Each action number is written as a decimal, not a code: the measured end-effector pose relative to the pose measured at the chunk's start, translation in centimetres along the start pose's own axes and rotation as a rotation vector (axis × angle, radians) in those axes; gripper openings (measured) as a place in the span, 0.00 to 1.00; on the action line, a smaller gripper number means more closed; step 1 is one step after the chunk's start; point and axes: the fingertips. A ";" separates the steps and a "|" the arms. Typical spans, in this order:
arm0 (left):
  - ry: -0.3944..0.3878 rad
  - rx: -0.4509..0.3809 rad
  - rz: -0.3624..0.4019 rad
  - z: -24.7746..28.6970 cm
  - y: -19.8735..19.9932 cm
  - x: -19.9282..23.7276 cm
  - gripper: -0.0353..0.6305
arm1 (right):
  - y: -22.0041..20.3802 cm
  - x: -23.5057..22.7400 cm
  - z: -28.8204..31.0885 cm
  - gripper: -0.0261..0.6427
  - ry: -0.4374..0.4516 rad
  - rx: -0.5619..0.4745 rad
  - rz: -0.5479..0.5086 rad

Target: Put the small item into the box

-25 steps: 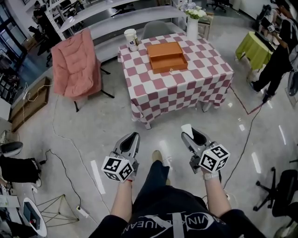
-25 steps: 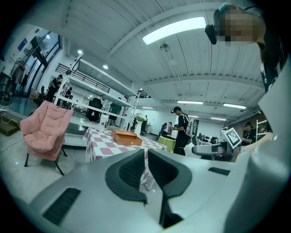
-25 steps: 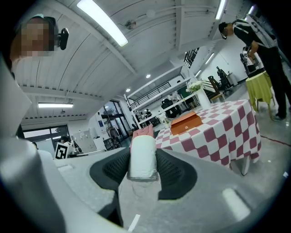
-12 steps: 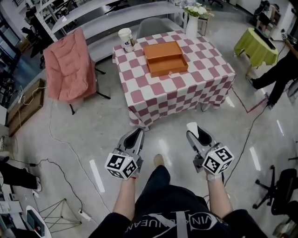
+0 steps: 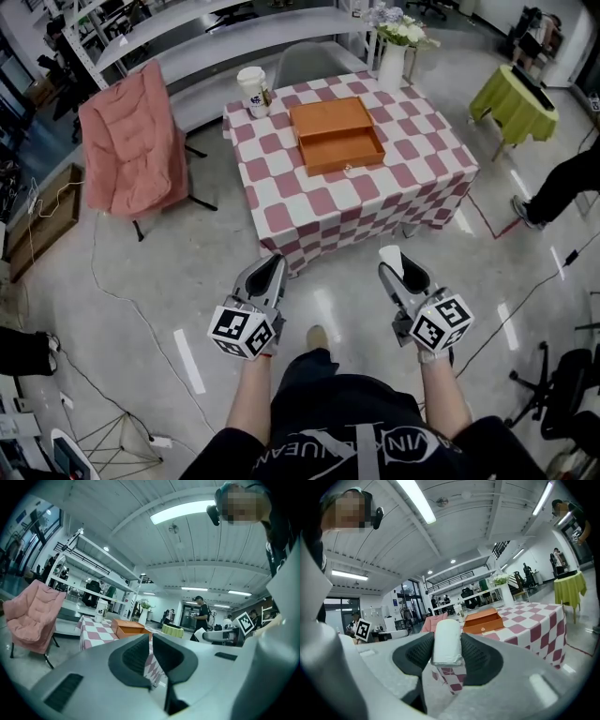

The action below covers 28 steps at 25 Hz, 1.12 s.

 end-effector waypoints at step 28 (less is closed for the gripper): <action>-0.002 0.012 -0.064 6.9 0.5 8.0 0.09 | 2.0 -4.0 8.5 0.31 -0.005 0.013 0.057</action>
Point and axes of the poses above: the fingertips, and each gripper's own axes: z forward along the fingers, x to its left, y out of its top, and after that the axes turned 2 degrees about y, right-handed
